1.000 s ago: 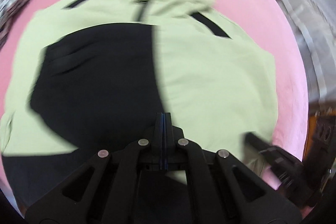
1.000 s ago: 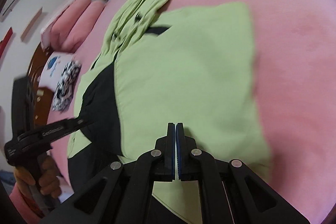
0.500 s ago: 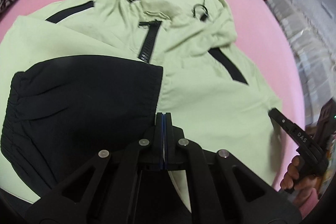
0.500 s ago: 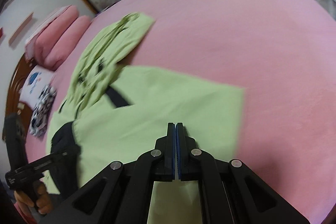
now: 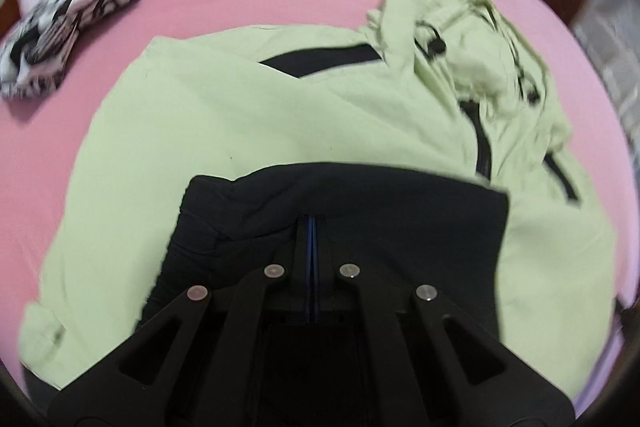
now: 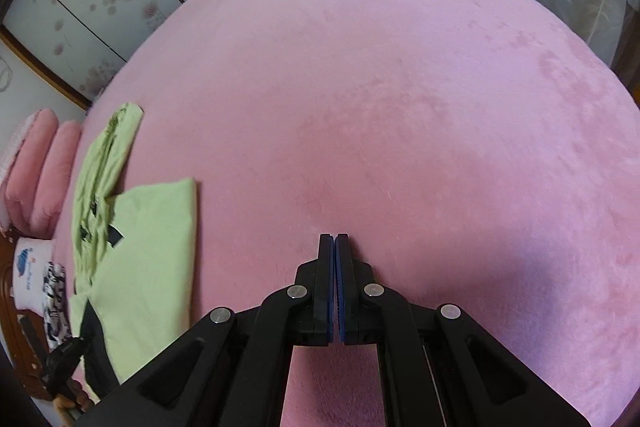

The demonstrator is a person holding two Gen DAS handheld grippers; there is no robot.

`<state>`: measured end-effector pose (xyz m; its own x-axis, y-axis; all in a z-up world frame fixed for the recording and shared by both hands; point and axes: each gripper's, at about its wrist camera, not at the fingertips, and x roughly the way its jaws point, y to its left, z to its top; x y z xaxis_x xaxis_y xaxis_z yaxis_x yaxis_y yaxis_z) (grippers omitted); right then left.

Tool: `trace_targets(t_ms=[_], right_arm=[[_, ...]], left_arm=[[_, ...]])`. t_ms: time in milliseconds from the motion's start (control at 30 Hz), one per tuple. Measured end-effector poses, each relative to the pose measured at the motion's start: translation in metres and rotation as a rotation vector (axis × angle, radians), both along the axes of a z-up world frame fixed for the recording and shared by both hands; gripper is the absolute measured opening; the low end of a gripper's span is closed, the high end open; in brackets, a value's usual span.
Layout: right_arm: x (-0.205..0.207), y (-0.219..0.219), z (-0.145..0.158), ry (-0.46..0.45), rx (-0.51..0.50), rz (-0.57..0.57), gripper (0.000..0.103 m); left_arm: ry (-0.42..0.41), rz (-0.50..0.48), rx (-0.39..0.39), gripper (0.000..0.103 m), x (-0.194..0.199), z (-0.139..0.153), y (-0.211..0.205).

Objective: Fold large clothes

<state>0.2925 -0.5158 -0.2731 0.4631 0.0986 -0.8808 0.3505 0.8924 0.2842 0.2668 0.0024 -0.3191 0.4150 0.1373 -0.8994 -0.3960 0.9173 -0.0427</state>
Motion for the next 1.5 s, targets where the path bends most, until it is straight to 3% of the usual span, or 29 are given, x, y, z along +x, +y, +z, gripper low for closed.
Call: trace_targets(t_ms=[100, 167, 267, 367, 433, 500, 600, 633, 733, 833, 1033, 1100, 1167, 1233, 1333, 1500], right_arm=[[-0.004, 0.026, 0.005, 0.028, -0.068, 0.008, 0.002], [-0.003, 0.044, 0.010, 0.043, -0.037, 0.005, 0.002], [0.003, 0.073, 0.023, 0.074, 0.052, 0.006, 0.002], [0.026, 0.119, 0.034, 0.113, 0.149, 0.084, 0.013], [0.044, 0.147, 0.037, 0.124, 0.191, 0.152, 0.034], [0.066, 0.175, 0.036, 0.140, 0.226, 0.191, 0.037], [0.115, 0.213, 0.031, 0.158, 0.294, 0.232, 0.037], [0.131, 0.222, 0.031, 0.154, 0.303, 0.233, 0.038], [0.182, 0.242, 0.024, 0.152, 0.321, 0.232, 0.039], [0.229, 0.257, 0.009, 0.181, 0.340, 0.211, 0.040], [0.302, 0.235, -0.015, 0.153, 0.493, 0.012, 0.040], [0.323, 0.226, -0.026, 0.156, 0.566, -0.067, 0.041], [0.341, 0.220, -0.037, 0.177, 0.639, -0.103, 0.044], [0.360, 0.219, -0.045, 0.188, 0.682, -0.108, 0.047], [0.380, 0.227, -0.050, 0.203, 0.670, -0.032, 0.047], [0.408, 0.247, -0.061, 0.211, 0.692, 0.128, 0.046]], left_arm=[[0.069, -0.083, 0.116, 0.000, 0.008, 0.002, -0.010], [0.136, -0.120, 0.143, 0.000, 0.012, 0.008, -0.012], [0.221, -0.202, 0.080, 0.000, 0.026, 0.015, -0.009], [0.261, -0.257, -0.002, 0.000, 0.038, 0.035, 0.003], [0.310, -0.293, -0.054, 0.007, 0.051, 0.042, 0.012], [0.327, -0.310, -0.083, 0.017, 0.065, 0.048, 0.019], [0.311, -0.344, -0.083, 0.048, 0.097, 0.059, 0.028], [0.304, -0.371, -0.059, 0.053, 0.114, 0.063, 0.030], [0.301, -0.459, -0.026, 0.053, 0.157, 0.069, 0.030], [0.310, -0.508, 0.057, 0.053, 0.200, 0.072, 0.024], [0.280, -0.662, 0.278, 0.053, 0.279, 0.070, 0.001], [0.262, -0.685, 0.301, 0.053, 0.303, 0.070, -0.003], [0.247, -0.681, 0.273, 0.053, 0.332, 0.070, -0.006], [0.233, -0.692, 0.187, 0.053, 0.361, 0.068, -0.007], [0.216, -0.670, 0.084, 0.053, 0.394, 0.061, -0.007], [0.264, -0.571, -0.048, 0.053, 0.436, 0.036, -0.002]])
